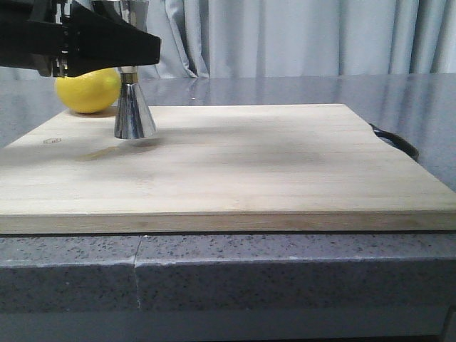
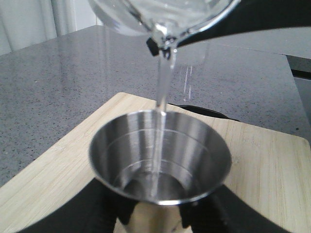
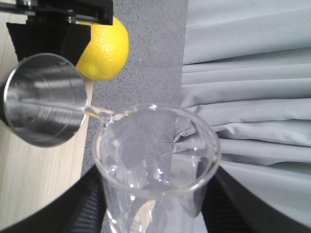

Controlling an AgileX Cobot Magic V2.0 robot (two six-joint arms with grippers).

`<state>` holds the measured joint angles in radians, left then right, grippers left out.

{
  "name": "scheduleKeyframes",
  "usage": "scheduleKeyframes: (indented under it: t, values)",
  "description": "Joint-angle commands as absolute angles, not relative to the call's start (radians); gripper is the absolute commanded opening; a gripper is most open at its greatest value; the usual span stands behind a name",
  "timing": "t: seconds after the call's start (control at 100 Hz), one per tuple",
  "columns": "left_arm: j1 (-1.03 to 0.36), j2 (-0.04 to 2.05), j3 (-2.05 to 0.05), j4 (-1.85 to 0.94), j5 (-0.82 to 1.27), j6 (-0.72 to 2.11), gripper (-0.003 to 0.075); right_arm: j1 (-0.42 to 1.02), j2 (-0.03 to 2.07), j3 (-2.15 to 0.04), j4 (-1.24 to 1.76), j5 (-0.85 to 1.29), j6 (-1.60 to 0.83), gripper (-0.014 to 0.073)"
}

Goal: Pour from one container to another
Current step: 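Tilt the beaker with the right gripper, pouring liquid into the jigger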

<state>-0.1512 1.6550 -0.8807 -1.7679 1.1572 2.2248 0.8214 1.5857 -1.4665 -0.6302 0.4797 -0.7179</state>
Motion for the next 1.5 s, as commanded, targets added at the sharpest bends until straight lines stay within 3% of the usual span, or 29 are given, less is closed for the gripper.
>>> scheduleKeyframes:
  t: [0.0,1.49]
  values:
    - [-0.159,1.609,-0.91,-1.864,1.247,2.219,0.0274,0.82,1.545,-1.504,-0.67,0.406,-0.723,0.0333]
    - [-0.159,1.609,-0.91,-1.864,1.247,2.219,0.0274,0.82,1.555,-1.504,-0.679,0.391,-0.721,0.0333]
